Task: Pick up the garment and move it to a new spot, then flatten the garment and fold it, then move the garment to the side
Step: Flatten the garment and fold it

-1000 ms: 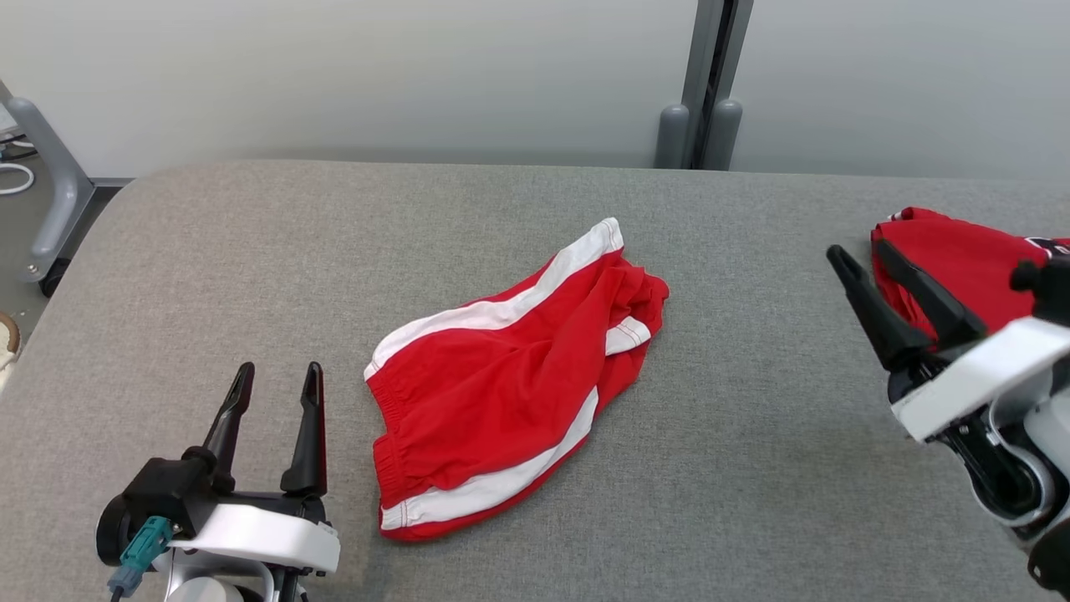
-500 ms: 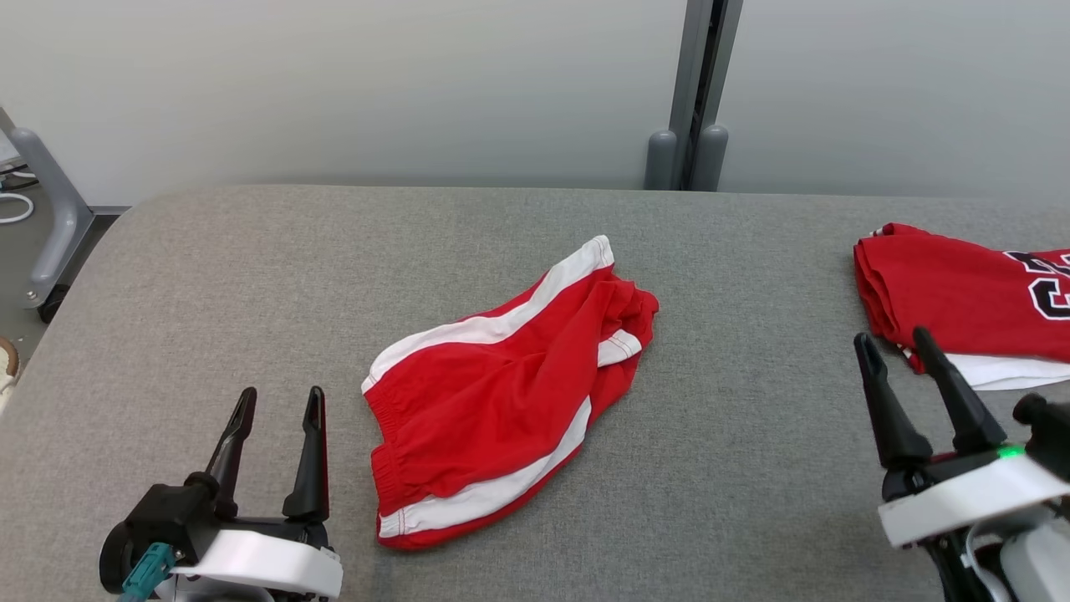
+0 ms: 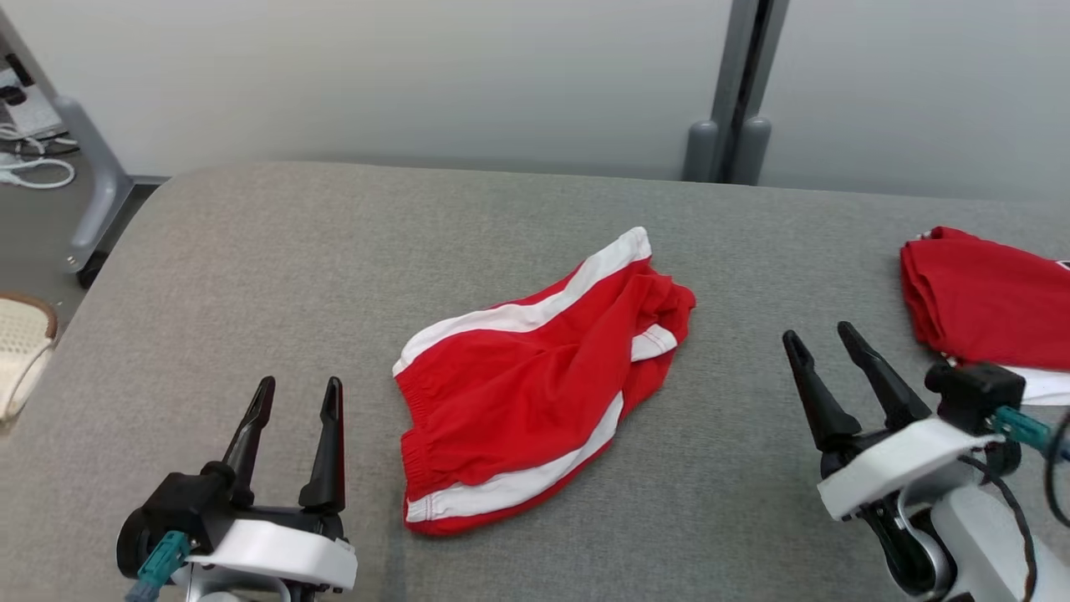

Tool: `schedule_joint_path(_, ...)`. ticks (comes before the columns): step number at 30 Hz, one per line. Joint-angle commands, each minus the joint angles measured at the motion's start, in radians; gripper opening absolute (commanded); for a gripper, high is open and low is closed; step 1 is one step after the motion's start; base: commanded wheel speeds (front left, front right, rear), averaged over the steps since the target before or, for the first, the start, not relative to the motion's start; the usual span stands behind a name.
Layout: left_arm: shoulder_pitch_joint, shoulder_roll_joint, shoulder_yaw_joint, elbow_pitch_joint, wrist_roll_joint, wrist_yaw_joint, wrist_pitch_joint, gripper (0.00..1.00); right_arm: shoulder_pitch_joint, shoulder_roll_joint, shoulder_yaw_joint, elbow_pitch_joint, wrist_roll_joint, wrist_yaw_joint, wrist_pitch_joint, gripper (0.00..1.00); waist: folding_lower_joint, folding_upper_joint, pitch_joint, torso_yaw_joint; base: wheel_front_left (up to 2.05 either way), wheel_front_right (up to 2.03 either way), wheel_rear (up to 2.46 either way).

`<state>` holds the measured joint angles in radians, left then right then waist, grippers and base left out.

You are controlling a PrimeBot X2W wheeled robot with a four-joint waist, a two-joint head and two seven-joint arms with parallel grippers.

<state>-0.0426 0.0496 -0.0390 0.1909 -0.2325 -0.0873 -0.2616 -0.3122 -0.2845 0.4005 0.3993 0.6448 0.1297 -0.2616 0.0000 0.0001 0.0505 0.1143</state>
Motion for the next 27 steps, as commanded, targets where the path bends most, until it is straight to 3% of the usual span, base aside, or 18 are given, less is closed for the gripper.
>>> schedule_joint_path(1,-0.015,0.003,-0.001,-0.001,-0.005,0.002,-0.003,1.00,-0.023,-0.008,0.014,0.026,0.003,0.002,-0.006,1.00,0.0000,-0.0001,0.012,0.021,0.00,0.00,0.00)
schedule_joint_path(14,-0.066,0.003,-0.041,-0.004,-0.025,0.008,-0.003,1.00,-0.294,-0.026,0.326,0.370,0.134,0.002,-0.005,1.00,0.0000,-0.0001,0.076,0.140,0.00,0.00,0.00)
schedule_joint_path(27,-0.103,0.003,-0.057,-0.006,-0.041,0.016,-0.003,1.00,-0.423,-0.051,0.535,0.541,0.303,0.002,0.002,1.00,0.0000,-0.0001,0.138,0.223,0.00,0.00,0.00)
